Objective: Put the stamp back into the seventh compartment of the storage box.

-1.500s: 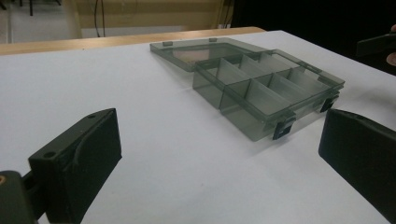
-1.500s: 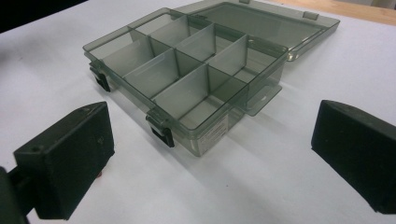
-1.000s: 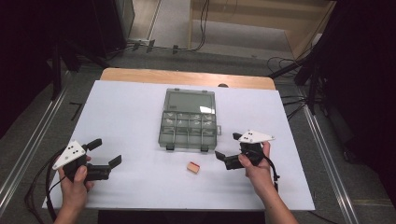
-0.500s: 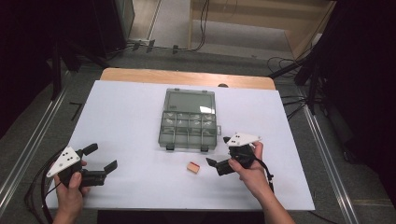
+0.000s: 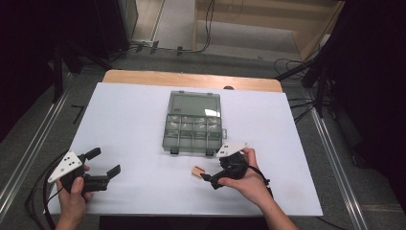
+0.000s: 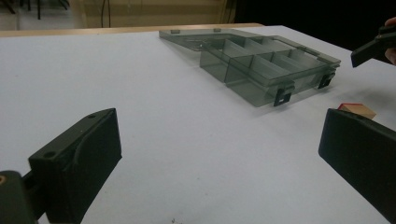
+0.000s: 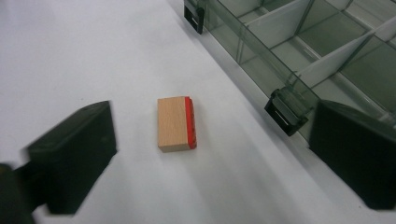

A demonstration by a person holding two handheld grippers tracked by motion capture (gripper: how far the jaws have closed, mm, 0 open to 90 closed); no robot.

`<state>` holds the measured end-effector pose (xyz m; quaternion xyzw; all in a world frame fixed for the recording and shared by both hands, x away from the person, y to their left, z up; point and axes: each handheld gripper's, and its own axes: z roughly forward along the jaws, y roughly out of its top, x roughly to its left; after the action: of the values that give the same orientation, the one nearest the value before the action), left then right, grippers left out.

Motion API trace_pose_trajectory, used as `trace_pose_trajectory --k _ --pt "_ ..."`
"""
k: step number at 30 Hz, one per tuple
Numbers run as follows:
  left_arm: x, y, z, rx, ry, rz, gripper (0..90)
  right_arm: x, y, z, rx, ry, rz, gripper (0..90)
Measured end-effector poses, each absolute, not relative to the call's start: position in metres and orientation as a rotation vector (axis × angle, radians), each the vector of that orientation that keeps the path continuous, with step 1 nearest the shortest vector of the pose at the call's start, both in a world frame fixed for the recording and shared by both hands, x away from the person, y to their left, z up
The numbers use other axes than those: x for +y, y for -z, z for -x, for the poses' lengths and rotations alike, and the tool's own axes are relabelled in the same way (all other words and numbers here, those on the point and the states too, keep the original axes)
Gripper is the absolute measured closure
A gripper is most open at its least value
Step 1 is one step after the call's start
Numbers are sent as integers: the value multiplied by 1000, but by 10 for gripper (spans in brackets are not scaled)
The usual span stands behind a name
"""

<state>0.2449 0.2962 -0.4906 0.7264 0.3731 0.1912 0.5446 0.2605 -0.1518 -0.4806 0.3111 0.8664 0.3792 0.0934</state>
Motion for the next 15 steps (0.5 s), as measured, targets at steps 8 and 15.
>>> trace_pose_trajectory --k 8,15 --pt "297 491 -245 876 -446 -1721 0 -139 487 -261 2627 -1104 -914 211" --pt "297 491 -245 875 -443 -1718 0 -129 489 -264 2666 -1100 -906 411"
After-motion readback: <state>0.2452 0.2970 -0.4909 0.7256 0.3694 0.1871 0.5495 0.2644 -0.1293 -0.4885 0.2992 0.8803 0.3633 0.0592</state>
